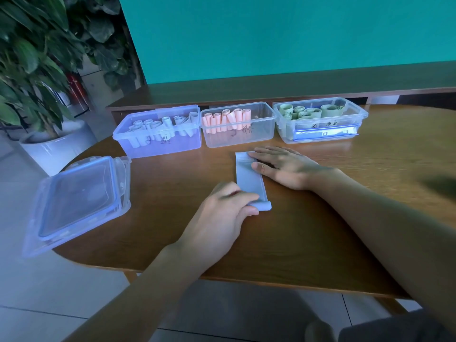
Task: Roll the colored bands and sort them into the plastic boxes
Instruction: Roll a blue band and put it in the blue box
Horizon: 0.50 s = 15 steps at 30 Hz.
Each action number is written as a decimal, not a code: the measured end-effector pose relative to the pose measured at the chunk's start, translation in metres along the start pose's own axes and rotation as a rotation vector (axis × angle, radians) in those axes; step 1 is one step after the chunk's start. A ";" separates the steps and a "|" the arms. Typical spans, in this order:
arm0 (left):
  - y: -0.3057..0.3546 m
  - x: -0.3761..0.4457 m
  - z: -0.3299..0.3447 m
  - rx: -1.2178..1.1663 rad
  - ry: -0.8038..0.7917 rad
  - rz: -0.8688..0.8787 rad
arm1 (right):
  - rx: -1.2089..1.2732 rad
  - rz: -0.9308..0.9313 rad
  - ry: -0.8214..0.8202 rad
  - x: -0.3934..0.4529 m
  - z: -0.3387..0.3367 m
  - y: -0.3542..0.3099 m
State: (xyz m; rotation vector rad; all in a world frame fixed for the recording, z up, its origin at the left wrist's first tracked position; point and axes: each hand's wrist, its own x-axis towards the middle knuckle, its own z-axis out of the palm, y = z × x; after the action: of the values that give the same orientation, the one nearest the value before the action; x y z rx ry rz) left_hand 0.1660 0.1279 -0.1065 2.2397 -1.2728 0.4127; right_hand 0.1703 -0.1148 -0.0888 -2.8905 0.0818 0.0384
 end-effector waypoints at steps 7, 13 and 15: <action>0.002 0.002 -0.001 0.090 0.000 0.000 | 0.008 0.007 0.002 0.002 0.001 0.001; -0.001 0.004 0.003 0.048 -0.025 -0.037 | 0.011 0.008 -0.001 0.002 0.001 0.002; -0.003 0.007 0.005 0.032 -0.028 -0.029 | 0.013 0.006 0.002 0.002 0.002 0.002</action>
State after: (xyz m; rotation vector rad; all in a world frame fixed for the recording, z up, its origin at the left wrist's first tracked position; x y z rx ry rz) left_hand 0.1722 0.1215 -0.1082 2.2956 -1.2551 0.3946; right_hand 0.1722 -0.1167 -0.0910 -2.8772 0.0909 0.0366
